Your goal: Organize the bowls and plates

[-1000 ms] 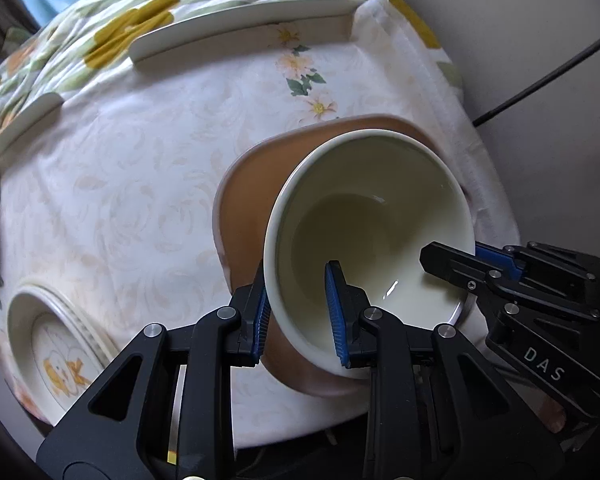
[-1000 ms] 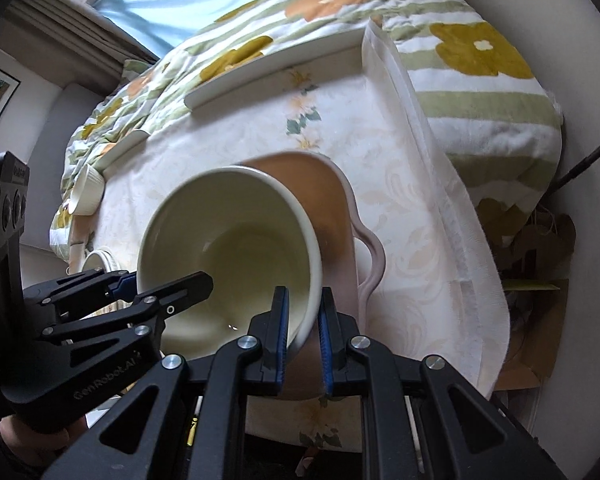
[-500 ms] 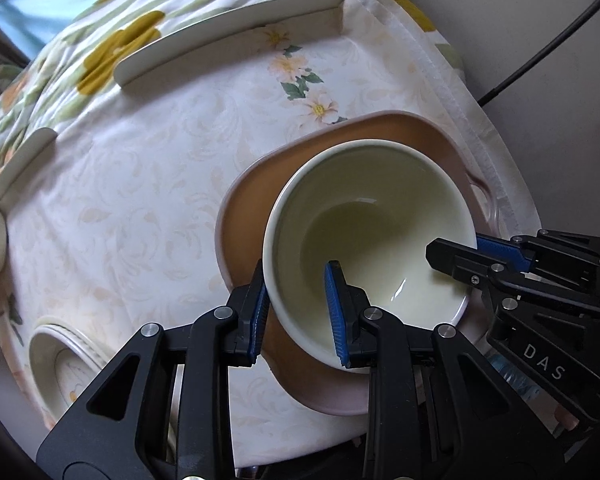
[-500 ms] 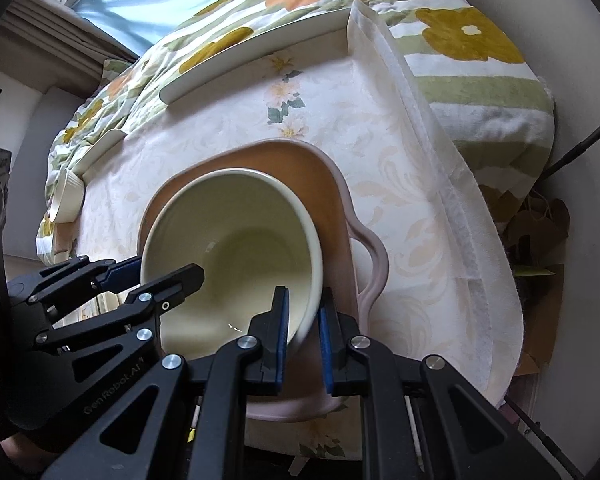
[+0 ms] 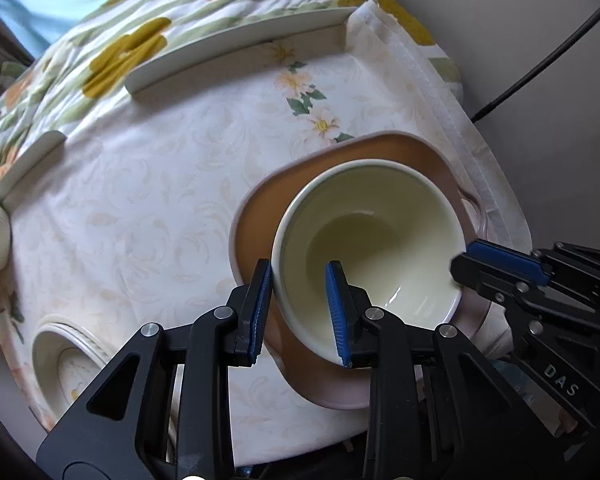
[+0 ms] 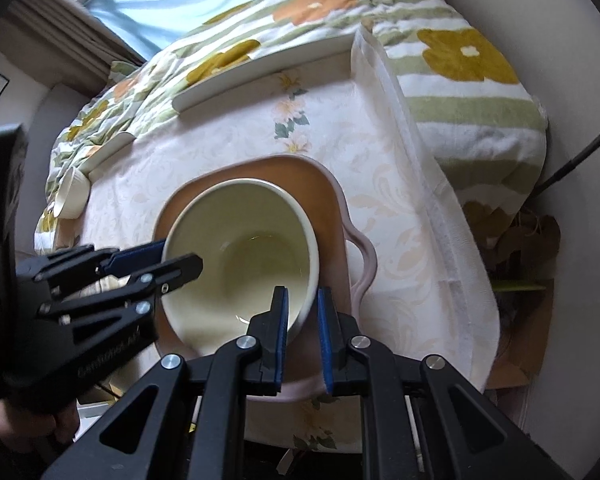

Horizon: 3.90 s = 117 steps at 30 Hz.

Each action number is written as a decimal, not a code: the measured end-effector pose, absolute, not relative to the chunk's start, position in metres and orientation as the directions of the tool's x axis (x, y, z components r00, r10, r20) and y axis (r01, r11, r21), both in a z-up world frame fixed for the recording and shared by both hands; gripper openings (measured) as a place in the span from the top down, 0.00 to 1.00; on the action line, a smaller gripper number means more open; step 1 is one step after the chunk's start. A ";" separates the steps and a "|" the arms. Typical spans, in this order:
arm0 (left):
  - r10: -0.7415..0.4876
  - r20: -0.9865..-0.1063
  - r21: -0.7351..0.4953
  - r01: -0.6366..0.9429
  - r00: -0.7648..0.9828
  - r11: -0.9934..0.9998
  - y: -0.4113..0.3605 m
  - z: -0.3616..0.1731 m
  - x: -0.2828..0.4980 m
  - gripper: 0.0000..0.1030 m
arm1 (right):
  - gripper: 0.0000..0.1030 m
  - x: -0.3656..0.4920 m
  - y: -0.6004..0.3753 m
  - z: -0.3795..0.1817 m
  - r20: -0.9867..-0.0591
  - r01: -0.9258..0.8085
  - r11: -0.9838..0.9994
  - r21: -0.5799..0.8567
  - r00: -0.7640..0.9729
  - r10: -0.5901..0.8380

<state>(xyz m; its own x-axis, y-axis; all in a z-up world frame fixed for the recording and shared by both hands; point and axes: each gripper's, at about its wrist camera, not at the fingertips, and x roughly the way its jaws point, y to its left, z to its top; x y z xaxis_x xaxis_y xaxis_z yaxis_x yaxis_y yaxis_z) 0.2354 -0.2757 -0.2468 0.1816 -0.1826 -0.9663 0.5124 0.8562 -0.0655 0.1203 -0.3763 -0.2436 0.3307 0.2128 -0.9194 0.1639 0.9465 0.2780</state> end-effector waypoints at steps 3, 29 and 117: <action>-0.183 -0.965 -0.063 0.508 0.189 0.859 -0.275 -0.246 0.234 0.75 | 0.81 0.113 -0.377 -0.242 -0.914 0.148 0.948 0.281 0.342 0.217; -0.031 -0.748 0.033 0.084 0.663 0.996 -0.128 -0.097 0.188 0.00 | 0.00 0.107 -0.294 -0.141 -0.758 -0.281 0.936 0.211 0.557 0.338; -0.367 -0.875 -0.347 0.121 0.315 0.930 -0.224 -0.190 0.193 0.76 | 0.81 0.156 -0.345 -0.182 -0.856 -0.036 0.937 0.347 0.396 0.332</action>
